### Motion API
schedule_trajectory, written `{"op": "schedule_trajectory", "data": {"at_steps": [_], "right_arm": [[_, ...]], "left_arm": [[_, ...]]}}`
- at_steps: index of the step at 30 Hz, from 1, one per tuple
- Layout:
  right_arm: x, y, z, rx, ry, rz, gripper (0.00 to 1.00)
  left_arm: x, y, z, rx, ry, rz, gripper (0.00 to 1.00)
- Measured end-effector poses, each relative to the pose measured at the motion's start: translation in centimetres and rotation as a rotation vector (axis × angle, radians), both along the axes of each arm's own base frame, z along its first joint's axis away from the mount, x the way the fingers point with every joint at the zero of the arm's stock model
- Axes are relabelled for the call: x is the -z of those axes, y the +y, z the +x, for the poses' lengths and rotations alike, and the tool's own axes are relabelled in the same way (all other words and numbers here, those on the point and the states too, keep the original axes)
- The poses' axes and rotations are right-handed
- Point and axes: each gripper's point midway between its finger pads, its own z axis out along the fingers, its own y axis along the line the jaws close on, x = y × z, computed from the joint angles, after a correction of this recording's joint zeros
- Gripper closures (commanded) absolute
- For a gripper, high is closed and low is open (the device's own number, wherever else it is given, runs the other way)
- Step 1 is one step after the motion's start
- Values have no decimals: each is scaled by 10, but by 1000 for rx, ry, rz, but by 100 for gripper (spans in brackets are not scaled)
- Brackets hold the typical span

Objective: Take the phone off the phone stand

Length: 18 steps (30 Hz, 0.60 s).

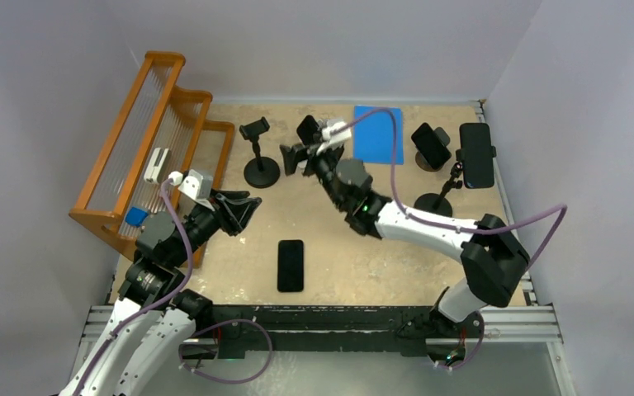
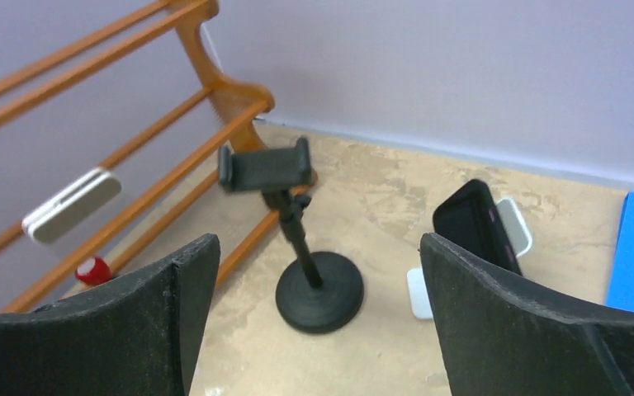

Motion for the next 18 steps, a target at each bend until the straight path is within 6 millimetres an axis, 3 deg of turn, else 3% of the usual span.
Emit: {"op": "schedule_trajectory", "data": {"at_steps": [5,8,13,18], "right_arm": [[-25,-20,54,-11,83,84,9],[-21,-34,83,11,136,133,9],[24,-24,110,43,269,188,9],[92,-14,122,95,409,194,8]], "left_arm": [[0,0,0,0,1,0,63],[0,0,0,0,1,1,64],[2,-1,2,0,8,4,63],[3,-1,2,2,10,5,63]]}}
